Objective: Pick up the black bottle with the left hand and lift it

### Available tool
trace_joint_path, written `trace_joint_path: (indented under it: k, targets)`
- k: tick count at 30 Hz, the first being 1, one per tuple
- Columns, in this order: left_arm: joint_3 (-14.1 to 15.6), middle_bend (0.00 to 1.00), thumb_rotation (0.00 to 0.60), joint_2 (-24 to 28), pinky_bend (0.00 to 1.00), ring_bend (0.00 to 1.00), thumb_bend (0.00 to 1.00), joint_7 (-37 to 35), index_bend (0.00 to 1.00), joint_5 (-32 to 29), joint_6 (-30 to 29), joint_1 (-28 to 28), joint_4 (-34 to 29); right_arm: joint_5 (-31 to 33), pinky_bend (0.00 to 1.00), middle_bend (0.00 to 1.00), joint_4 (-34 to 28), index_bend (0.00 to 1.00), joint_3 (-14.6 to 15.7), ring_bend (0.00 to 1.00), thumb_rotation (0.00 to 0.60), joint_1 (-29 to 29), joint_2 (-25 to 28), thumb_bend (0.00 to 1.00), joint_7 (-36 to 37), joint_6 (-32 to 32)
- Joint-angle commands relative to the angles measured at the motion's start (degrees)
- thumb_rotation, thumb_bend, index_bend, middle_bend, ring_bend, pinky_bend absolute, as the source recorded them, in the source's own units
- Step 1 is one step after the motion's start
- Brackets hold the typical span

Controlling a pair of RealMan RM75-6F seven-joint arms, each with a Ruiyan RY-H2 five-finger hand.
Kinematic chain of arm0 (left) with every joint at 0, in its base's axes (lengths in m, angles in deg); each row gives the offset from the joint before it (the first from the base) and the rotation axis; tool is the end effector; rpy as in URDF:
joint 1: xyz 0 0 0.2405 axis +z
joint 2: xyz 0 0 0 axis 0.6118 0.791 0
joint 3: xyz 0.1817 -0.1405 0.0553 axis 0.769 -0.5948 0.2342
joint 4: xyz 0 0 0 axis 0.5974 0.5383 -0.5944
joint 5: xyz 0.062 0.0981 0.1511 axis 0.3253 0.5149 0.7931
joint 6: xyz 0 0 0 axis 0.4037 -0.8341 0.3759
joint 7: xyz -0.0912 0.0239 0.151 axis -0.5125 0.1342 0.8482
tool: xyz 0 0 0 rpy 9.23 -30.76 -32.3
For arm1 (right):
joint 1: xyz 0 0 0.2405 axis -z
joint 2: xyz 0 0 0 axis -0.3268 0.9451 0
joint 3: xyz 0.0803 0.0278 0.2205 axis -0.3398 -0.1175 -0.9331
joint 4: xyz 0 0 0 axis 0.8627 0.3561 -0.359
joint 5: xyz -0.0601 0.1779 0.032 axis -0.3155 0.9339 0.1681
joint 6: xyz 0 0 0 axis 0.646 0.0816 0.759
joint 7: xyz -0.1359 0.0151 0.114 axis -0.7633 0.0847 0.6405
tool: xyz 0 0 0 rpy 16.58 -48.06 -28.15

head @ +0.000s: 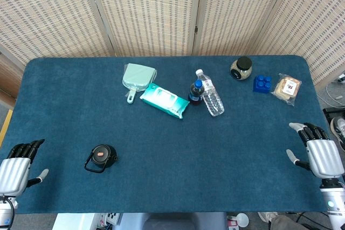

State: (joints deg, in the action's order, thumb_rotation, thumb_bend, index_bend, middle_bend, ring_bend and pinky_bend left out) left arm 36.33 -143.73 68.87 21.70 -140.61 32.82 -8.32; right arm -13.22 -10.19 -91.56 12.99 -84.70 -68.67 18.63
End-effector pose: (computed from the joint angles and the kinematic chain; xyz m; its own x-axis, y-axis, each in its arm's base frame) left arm -0.2865 0.2072 0.1510 0.5047 0.0170 0.8631 0.8633 -0.0154 -0.5045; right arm -0.2874 -0.2245 0.1748 0.4486 0.0106 0.8937 -0.8937 -0.0092 0.4487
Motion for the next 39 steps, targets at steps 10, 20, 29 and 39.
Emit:
trace_joint_path:
  k: [10, 20, 29, 39]
  targets:
    - [0.6, 0.18, 0.600, 1.1, 0.12, 0.19, 0.20, -1.0, 0.14, 1.2, 1.4, -0.7, 0.2, -0.7, 0.18, 0.25, 0.1, 0.20, -1.7, 0.15, 0.600, 0.8, -0.1, 0.29, 0.5, 4.5]
    - [1.6, 0.16, 0.600, 1.3, 0.11, 0.18, 0.20, -2.1, 0.13, 3.8, 6.8, -4.3, 1.9, 0.5, 0.18, 0.25, -0.3, 0.20, -3.7, 0.15, 0.600, 1.2, -0.8, 0.29, -0.8, 7.1]
    - [2.7, 0.08, 0.600, 2.4, 0.09, 0.12, 0.19, 1.4, 0.07, 4.5, 12.9, -7.9, -0.6, 0.7, 0.18, 0.25, -0.1, 0.20, -3.7, 0.15, 0.600, 1.4, -1.2, 0.29, -0.7, 7.2]
    - [3.5, 0.07, 0.600, 0.4, 0.09, 0.11, 0.20, 1.6, 0.06, 5.5, 16.2, -10.4, -1.7, 0.8, 0.18, 0.25, 0.8, 0.20, -3.4, 0.15, 0.600, 1.8, -1.5, 0.29, 0.3, 7.1]
